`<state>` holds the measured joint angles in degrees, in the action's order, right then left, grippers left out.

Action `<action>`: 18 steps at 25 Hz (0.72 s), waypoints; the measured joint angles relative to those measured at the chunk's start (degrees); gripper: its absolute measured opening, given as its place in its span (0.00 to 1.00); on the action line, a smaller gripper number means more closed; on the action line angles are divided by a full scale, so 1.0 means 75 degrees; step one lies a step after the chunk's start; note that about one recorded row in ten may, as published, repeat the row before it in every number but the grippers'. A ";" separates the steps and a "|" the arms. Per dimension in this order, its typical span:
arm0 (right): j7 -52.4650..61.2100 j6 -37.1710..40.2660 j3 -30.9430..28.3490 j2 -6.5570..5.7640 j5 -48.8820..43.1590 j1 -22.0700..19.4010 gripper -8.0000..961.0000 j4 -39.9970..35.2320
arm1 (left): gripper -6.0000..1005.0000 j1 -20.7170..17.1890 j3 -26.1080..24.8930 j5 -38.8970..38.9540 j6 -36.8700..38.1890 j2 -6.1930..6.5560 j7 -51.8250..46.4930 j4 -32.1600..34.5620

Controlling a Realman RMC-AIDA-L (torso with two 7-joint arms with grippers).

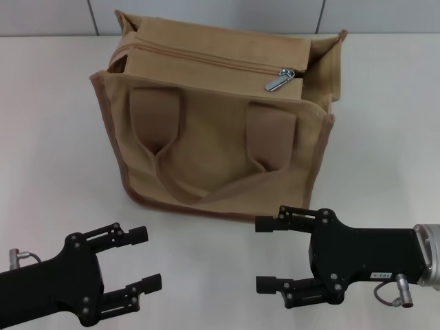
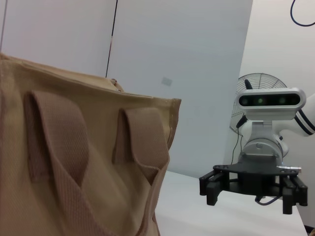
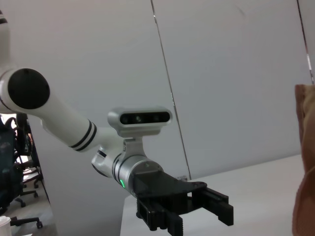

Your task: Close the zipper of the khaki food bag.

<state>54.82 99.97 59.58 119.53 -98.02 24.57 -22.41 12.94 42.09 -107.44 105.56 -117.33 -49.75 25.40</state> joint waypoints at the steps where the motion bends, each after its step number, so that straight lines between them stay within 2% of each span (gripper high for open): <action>1: -0.0004 0.0017 0.0001 0.0001 0.0013 0.0006 0.87 0.0006 | 0.72 0.0007 0.0002 -0.0001 -0.0014 -0.0015 0.0000 -0.0002; 18: -0.0193 -0.0053 0.0005 0.0012 0.0197 0.0055 0.87 0.0205 | 0.72 0.0177 -0.0091 -0.0084 -0.0303 -0.0165 -0.0009 -0.0058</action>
<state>53.37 99.57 59.61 119.62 -96.54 24.98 -20.87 14.26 41.40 -108.06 103.28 -118.57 -49.82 24.97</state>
